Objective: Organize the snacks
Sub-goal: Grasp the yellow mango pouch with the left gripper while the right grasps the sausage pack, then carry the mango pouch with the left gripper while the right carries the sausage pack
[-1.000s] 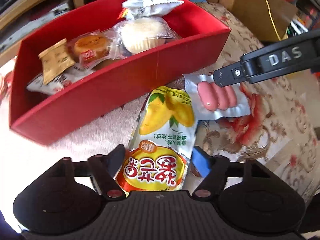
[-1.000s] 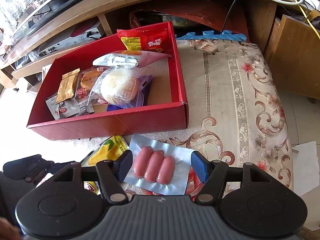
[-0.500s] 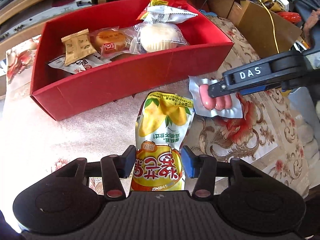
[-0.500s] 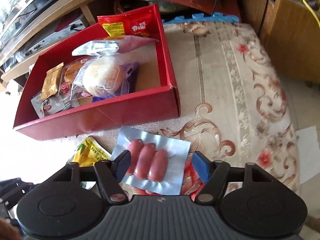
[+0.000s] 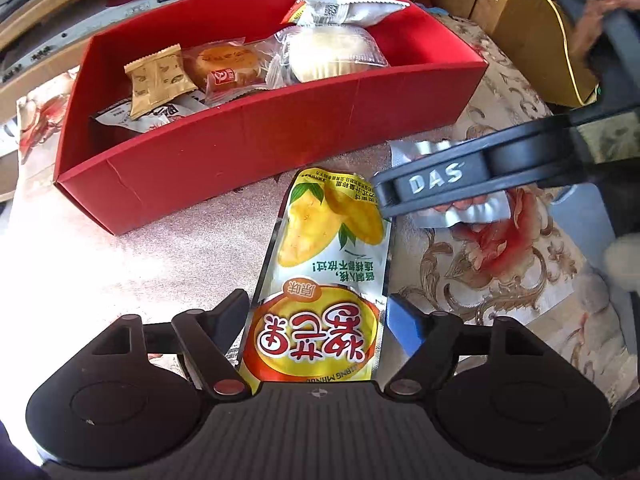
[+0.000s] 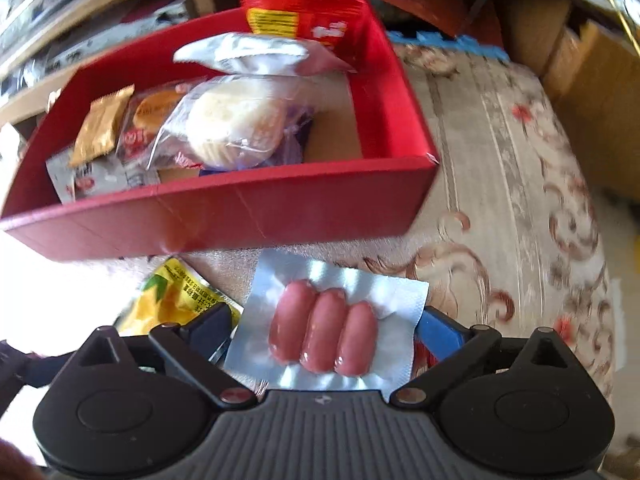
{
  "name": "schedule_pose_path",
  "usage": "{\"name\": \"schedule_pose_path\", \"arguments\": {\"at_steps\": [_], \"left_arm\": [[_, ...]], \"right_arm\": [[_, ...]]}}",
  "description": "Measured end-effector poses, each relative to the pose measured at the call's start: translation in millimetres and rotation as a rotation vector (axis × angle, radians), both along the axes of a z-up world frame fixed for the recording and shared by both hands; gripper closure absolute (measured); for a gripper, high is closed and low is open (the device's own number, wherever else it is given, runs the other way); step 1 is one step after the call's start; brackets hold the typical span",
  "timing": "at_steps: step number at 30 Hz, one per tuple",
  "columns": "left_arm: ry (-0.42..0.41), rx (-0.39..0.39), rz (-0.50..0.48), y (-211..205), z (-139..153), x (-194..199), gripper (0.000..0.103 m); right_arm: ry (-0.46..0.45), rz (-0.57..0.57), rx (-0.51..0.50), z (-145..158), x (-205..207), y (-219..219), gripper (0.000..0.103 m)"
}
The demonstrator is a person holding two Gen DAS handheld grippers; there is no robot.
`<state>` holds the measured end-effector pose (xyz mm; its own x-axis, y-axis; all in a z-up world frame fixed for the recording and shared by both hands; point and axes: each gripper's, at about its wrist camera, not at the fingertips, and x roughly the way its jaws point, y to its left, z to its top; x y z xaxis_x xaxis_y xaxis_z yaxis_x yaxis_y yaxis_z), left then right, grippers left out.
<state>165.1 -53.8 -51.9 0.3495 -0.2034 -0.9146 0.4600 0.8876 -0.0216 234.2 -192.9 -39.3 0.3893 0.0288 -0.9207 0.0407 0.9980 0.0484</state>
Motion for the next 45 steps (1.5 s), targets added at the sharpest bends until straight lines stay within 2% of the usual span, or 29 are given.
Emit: {"name": "schedule_pose_path", "arguments": {"at_steps": [4,9,12,20,29,31,33,36,39,43,45], "left_arm": [[-0.008,0.016,-0.022,1,0,-2,0.024],[0.021,-0.028,0.004,10,5,1,0.028],[0.017,-0.039,0.008,11,9,0,0.028],[0.026,-0.059,0.047,9,4,10,0.025],[-0.022,-0.006,0.017,-1,3,6,0.029],[-0.032,-0.005,0.016,-3,4,4,0.035],[-0.02,-0.045,0.029,1,10,4,0.04],[-0.028,-0.061,0.039,5,17,4,0.047],[-0.02,-0.08,0.043,8,20,3,0.051],[-0.013,-0.076,0.034,6,17,3,0.049],[-0.008,-0.075,0.032,4,14,4,0.044]], "right_arm": [[0.003,0.044,0.022,5,-6,-8,0.014],[0.018,0.061,0.074,13,-31,-27,0.023],[0.02,0.069,0.059,18,-47,-29,0.026],[-0.016,0.105,0.074,32,-64,-20,0.027],[-0.027,0.094,0.103,35,-60,-24,0.027],[-0.033,0.092,0.107,37,-59,-24,0.027],[-0.045,0.089,0.112,40,-59,-25,0.027],[-0.058,0.082,0.12,44,-58,-27,0.027],[-0.059,0.078,0.121,44,-58,-27,0.027],[-0.059,0.083,0.125,44,-59,-27,0.027],[-0.061,0.083,0.129,44,-59,-27,0.027]]}}
